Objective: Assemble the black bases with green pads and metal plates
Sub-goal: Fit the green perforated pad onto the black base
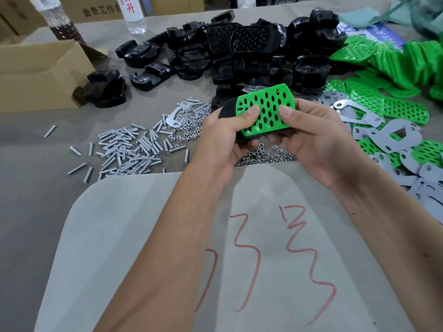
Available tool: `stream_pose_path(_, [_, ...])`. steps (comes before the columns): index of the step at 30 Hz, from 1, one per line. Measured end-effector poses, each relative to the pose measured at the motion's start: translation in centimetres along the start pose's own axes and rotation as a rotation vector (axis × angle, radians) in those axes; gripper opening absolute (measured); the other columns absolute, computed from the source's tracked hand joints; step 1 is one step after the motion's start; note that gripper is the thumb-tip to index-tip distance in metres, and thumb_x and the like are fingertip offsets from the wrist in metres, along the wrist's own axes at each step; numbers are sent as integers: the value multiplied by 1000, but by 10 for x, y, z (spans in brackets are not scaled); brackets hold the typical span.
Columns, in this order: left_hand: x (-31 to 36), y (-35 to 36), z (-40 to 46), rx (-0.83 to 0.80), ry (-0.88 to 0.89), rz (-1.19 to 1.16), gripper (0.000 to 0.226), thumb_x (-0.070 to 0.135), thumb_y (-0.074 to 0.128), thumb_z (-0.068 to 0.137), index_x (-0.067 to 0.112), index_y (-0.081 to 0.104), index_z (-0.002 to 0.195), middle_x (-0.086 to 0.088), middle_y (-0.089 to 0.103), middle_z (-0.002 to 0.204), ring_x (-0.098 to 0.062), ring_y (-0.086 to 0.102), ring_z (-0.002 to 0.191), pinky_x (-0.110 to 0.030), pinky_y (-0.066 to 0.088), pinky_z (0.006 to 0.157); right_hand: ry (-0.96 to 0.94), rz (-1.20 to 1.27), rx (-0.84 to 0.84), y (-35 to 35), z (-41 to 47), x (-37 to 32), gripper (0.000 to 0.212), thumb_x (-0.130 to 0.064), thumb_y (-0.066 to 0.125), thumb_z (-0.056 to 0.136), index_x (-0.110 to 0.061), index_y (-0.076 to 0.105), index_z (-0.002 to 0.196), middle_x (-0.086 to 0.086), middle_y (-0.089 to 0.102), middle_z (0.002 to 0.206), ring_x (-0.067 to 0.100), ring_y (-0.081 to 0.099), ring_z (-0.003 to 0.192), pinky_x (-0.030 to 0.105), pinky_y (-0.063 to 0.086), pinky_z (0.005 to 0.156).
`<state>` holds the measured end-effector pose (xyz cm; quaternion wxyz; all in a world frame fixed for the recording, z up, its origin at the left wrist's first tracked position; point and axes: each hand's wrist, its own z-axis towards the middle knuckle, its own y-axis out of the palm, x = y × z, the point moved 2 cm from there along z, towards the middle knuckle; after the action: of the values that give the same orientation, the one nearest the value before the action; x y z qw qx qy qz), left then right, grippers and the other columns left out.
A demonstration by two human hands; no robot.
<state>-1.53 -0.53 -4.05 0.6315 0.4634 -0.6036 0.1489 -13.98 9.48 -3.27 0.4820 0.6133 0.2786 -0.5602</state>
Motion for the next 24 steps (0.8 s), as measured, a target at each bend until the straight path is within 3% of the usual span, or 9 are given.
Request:
stream_pose_path(2, [1, 1, 0, 18, 33, 33, 24, 9, 74, 90, 6, 69, 113, -8, 76, 96, -19, 70, 78, -27, 53, 55, 18, -2, 29, 1, 2, -1, 43, -14, 54, 102, 17, 53, 133, 33, 65, 128, 41, 69, 107, 47, 60, 90])
stream_pose_path(4, [1, 2, -2, 18, 85, 115, 19, 8, 76, 88, 10, 70, 106, -4, 76, 92, -17, 72, 78, -27, 54, 55, 21, -18, 79, 1, 3, -2, 43, -19, 55, 102, 13, 58, 129, 35, 64, 127, 43, 69, 109, 59, 57, 94])
stream_pose_path(9, [-2, 9, -7, 42, 157, 139, 10, 10, 77, 90, 19, 73, 90, 1, 78, 85, -12, 75, 77, -27, 58, 62, -9, -50, 155, -1, 3, -1, 35, -16, 59, 99, 9, 64, 123, 36, 66, 122, 48, 69, 108, 67, 55, 93])
stream_pose_path(12, [-3, 10, -7, 94, 157, 125, 5, 15, 77, 91, 18, 74, 90, -2, 78, 88, -14, 75, 79, -32, 61, 65, -29, -77, 191, 1, 3, 0, 28, -13, 60, 100, 7, 66, 119, 37, 66, 121, 48, 69, 105, 74, 51, 93])
stream_pose_path(18, [0, 6, -6, 18, 79, 83, 8, 16, 73, 94, 11, 73, 100, -5, 78, 91, -19, 75, 82, -29, 58, 62, -61, -55, 160, 3, 1, -2, 28, -16, 63, 95, 4, 67, 113, 34, 68, 113, 38, 69, 99, 65, 56, 95])
stream_pose_path(24, [2, 4, -5, -25, 12, 50, 10, 16, 73, 94, 9, 72, 101, -4, 78, 89, -16, 76, 76, -26, 58, 57, -64, -28, 125, 0, 1, -3, 26, -22, 64, 90, 0, 67, 104, 29, 67, 106, 37, 68, 92, 52, 61, 79])
